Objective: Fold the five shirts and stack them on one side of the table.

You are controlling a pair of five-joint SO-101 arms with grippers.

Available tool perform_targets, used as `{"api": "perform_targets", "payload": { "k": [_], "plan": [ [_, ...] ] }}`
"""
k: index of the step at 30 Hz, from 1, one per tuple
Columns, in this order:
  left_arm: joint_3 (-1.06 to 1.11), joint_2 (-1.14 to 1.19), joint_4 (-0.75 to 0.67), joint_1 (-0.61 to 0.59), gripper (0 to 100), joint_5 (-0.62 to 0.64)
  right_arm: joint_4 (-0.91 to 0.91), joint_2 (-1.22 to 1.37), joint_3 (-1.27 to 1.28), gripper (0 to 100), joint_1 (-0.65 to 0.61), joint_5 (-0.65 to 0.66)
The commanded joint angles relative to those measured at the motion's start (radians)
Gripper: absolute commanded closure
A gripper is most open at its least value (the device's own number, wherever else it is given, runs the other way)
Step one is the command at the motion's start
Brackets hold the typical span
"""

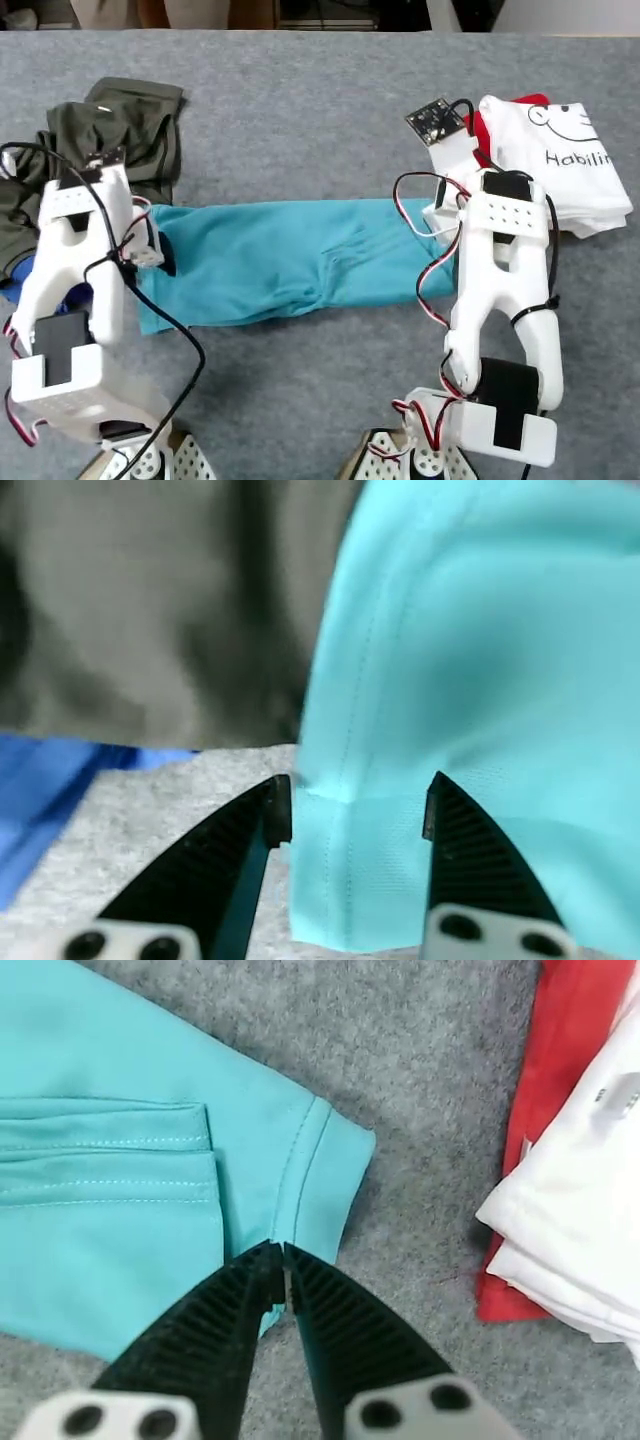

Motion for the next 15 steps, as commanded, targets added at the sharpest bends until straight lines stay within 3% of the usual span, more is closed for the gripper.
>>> {"api": "perform_targets", "payload": {
  "k": [1, 15],
  "plan": [
    [-0.063, -0.004, 0.003, -0.054, 78, -0.052, 0.008, -0.007, -0.008, 99.3, 0.019, -0.005],
    [0.115, -0.002, -0.172, 0.003, 79, -0.041, -0.002, -0.007, -0.008, 99.3, 0.019, -0.009]
  ]
}}
